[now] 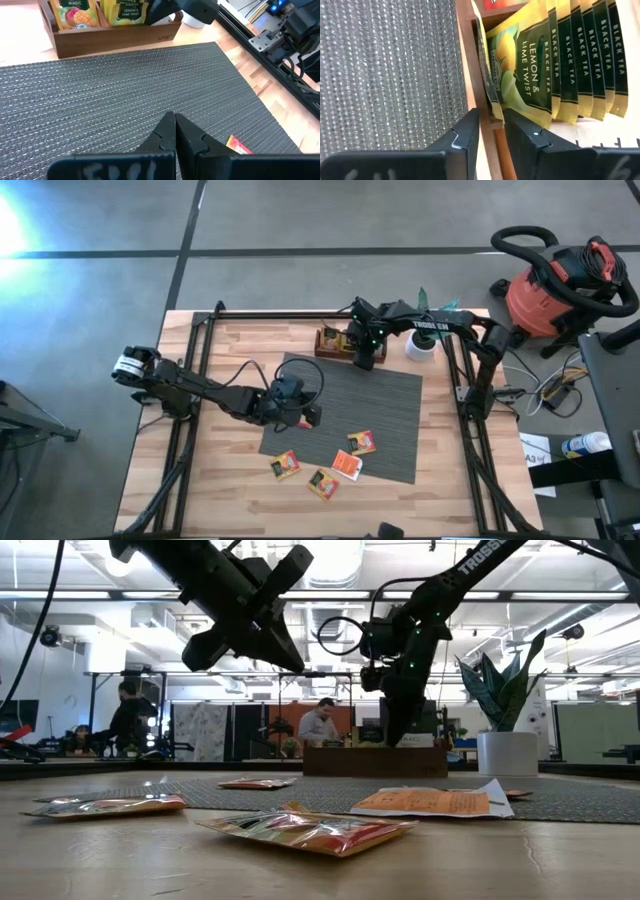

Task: Pick & Place Tea
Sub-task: Put the yellow tea bag into the middle section of the wooden organizer, then put the orange tea bag into the left section of the wooden organizer

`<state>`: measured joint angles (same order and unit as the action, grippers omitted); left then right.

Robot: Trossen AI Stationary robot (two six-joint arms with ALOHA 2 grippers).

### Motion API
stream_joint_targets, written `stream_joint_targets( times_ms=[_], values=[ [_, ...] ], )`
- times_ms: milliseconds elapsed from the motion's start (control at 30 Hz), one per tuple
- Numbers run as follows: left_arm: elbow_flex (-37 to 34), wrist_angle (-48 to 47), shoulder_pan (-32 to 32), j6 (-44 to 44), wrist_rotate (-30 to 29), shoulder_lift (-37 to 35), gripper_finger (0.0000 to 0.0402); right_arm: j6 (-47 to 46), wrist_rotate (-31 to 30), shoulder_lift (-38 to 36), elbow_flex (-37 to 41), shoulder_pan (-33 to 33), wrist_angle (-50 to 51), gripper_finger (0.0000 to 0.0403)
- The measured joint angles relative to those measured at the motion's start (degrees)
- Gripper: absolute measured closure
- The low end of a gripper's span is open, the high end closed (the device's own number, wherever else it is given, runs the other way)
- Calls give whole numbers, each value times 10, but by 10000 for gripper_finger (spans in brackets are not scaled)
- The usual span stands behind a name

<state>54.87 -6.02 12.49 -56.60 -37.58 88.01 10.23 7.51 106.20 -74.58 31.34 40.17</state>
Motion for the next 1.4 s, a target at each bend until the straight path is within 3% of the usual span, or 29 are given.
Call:
stream_joint_targets(
  times_ms=[367,500,633,800,1067,1400],
  values=[
    [-1,-17,0,8,19,0,401,24,2,-69,0,-35,25,316],
    [-14,-53,0,-23,63,-1,401,36,34,-108,0,-65,26,316],
    [-42,-72,1,-48,152,0,401,-12,103,-126,0,-99,24,312],
    [-111,-4,6,-82,233,1,401,-120,164,-104,1,-141,7,313],
    [-221,226,7,-131,236,1,401,-237,165,-42,2,-197,-83,321],
    [-255,226,5,-130,233,1,401,-370,151,29,2,-202,-188,313]
  ],
)
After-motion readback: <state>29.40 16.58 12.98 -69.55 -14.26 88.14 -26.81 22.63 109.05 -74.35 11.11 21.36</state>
